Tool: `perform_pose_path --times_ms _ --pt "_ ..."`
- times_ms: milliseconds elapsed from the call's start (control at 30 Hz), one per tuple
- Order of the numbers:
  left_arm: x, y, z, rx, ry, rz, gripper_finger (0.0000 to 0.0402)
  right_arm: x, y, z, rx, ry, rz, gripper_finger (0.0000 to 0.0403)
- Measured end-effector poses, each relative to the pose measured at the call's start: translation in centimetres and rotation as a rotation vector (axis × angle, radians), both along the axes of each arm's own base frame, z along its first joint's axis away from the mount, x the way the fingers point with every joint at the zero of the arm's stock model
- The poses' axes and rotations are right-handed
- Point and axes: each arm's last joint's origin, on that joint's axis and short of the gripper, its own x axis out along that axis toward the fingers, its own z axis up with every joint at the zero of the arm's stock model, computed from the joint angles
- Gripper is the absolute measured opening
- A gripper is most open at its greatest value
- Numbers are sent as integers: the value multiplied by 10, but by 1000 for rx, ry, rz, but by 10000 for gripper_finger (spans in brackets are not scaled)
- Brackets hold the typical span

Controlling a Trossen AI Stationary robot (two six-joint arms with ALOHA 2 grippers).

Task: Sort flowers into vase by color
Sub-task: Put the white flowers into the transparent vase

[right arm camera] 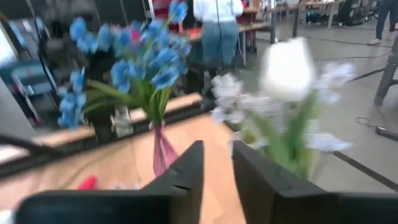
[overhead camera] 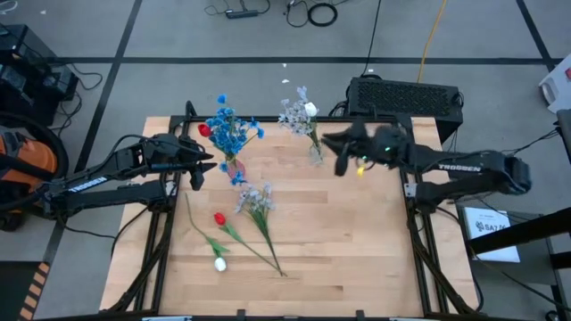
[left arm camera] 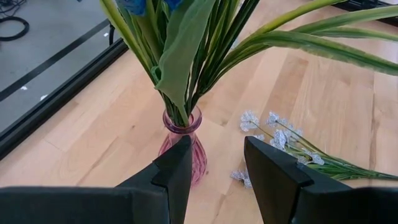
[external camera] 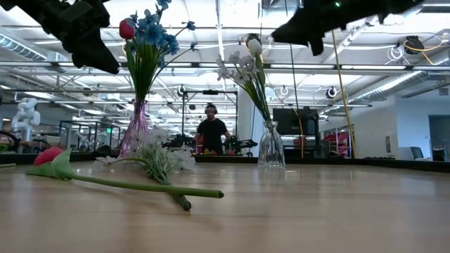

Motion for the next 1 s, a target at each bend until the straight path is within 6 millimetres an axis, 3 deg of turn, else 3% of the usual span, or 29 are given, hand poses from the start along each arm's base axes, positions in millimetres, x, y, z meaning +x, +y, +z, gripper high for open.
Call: perform_pose_path --times_ms 167,333,467,733,1000 --pt "0 0 0 0 0 0 152 51 27 8 16 134 55 10" --pt "0 0 0 0 0 0 152 115 51 -2 114 380 47 6" --pt "0 0 0 -4 1 -6 152 150 63 -12 253 617 -56 2" --pt "0 0 0 -7 1 -12 152 189 77 -35 687 788 -259 4" --pt "0 -1 -1 -4 7 -15 152 213 105 -75 891 751 -322 4"
